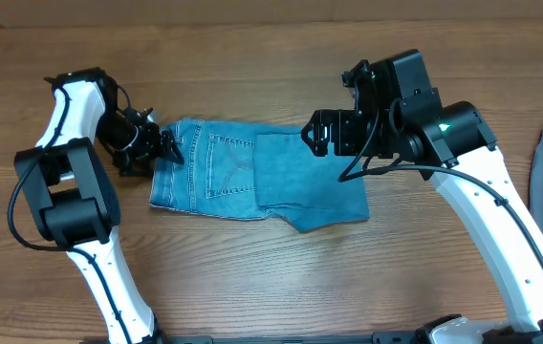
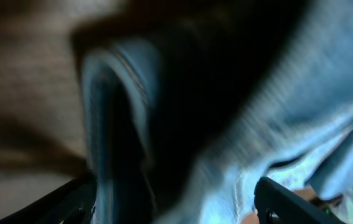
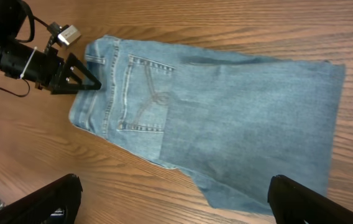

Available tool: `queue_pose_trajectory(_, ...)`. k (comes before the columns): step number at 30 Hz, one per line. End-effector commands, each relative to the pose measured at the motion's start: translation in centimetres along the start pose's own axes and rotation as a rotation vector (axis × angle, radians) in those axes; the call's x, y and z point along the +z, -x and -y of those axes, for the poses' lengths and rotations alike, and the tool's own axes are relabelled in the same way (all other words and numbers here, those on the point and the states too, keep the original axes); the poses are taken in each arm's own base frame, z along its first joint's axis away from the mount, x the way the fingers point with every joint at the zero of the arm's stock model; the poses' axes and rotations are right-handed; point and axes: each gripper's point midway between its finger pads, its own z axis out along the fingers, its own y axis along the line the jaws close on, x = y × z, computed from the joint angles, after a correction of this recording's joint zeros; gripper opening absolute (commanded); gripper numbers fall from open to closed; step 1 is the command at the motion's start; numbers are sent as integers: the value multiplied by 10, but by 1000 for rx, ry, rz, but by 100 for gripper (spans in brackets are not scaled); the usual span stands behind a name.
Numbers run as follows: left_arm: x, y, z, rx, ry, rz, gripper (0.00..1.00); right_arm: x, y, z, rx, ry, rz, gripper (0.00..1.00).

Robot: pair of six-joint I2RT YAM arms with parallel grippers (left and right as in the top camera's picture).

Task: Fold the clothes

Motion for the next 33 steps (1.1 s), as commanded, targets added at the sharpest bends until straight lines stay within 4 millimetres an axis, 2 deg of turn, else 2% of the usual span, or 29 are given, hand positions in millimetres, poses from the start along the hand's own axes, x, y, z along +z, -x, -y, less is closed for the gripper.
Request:
queue_pose_trajectory(1,9,0,-3,-27,11,-7,75,-13,8,0,-14,-18,51,100)
queue_pose_trajectory(4,15,0,4,-7,8,-14,41,-13,9,0,-15,-17,55,100)
queue_pose_trajectory(9,33,3,34,52,-64,-9,4,-13,9,2,-15,-27,59,100)
queue_pose_trajectory(13,36,-4,42,72,-41,-36,4,-13,8,2,-13,-30,52,100)
queue_pose_trajectory(15,29,-8,32,24,28,-51,4,-13,6,3,-10,-33,45,100)
queue_pose_trajectory(18,-1,-14,14,-71,127,-54,4,-13,5,6,-7,-49,41,100)
queue_pose_trajectory(20,-29,-18,4,-126,181,-40,4,-13,4,7,-6,-55,38,100)
queue_pose_trajectory(23,-83,-24,-6,-193,252,22,4,-13,3,8,-5,-59,38,100)
queue_pose_trajectory(25,-120,-23,-4,-201,277,98,4,-13,4,8,-5,-59,39,100)
queue_pose_trajectory(27,-153,-19,9,-174,261,218,4,-13,4,8,-5,-59,39,100)
queue_pose_trajectory(30,-198,-22,41,-105,247,382,4,-13,4,8,-5,-59,38,100)
queue_pose_trajectory(33,-224,-30,75,-24,247,486,4,-13,4,8,-5,-59,38,100)
